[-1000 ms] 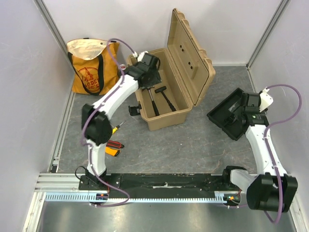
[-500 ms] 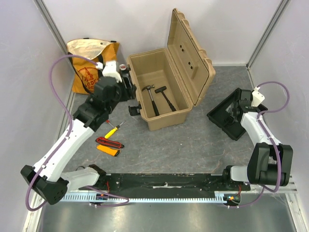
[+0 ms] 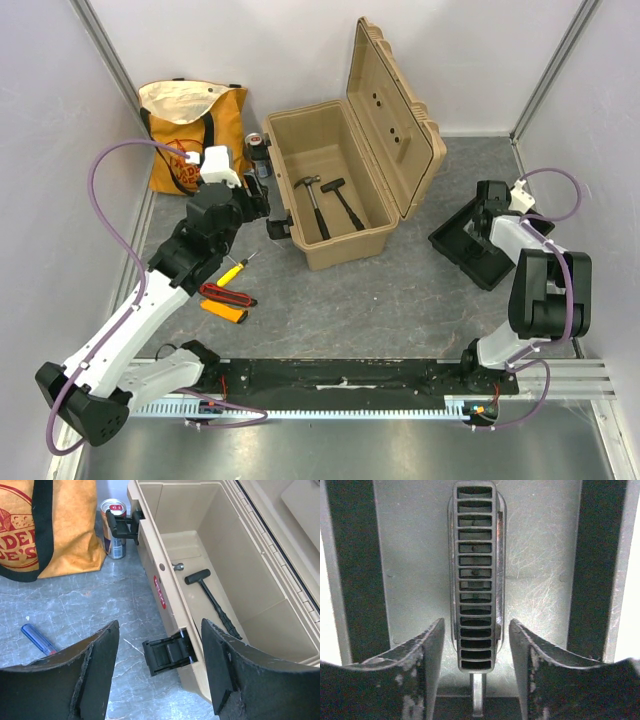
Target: Pack the tool kit
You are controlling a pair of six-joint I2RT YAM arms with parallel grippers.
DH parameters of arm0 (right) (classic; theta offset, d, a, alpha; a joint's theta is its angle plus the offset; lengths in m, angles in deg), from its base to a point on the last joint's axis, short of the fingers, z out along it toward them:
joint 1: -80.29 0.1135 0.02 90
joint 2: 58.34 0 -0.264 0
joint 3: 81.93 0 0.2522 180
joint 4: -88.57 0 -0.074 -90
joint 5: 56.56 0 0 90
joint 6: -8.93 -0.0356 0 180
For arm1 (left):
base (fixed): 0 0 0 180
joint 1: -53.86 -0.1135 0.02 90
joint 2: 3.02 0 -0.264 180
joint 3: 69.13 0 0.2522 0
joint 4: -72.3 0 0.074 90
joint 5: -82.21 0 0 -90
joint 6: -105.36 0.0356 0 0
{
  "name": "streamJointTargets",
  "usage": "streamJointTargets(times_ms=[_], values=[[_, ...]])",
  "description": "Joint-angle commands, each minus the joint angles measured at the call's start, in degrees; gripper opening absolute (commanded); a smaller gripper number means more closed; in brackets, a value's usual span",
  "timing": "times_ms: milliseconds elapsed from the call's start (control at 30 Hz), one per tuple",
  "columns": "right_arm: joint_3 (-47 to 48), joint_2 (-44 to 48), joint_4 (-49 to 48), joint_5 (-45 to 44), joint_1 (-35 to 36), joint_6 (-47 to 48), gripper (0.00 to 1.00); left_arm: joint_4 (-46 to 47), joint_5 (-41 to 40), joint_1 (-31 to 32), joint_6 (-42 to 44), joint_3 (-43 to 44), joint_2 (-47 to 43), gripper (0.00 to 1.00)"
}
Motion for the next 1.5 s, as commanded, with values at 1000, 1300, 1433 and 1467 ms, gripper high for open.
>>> streamJointTargets(times_ms=[1000, 1300, 1433, 1467], values=[[12.81, 21.67, 6.94, -4.38, 0.07, 2.19, 0.0, 6.42, -3.09, 0.18, -0.47, -3.56, -2.61, 0.72], [29.87, 29.41, 8.8, 8.62, 0.16, 2.46, 0.0, 5.89, -2.04, 0.09, -0.73, -2.95, -2.34, 0.72], [35.41, 30.56, 6.08, 19.25, 0.16, 2.81, 0.0, 5.28, -1.68, 0.09, -0.47, -2.16, -2.26, 0.72], [36.73, 30.73, 5.2, 22.23, 0.07, 2.72, 0.0, 5.1, -1.6, 0.09, -0.38, -1.81, -2.0, 0.72]])
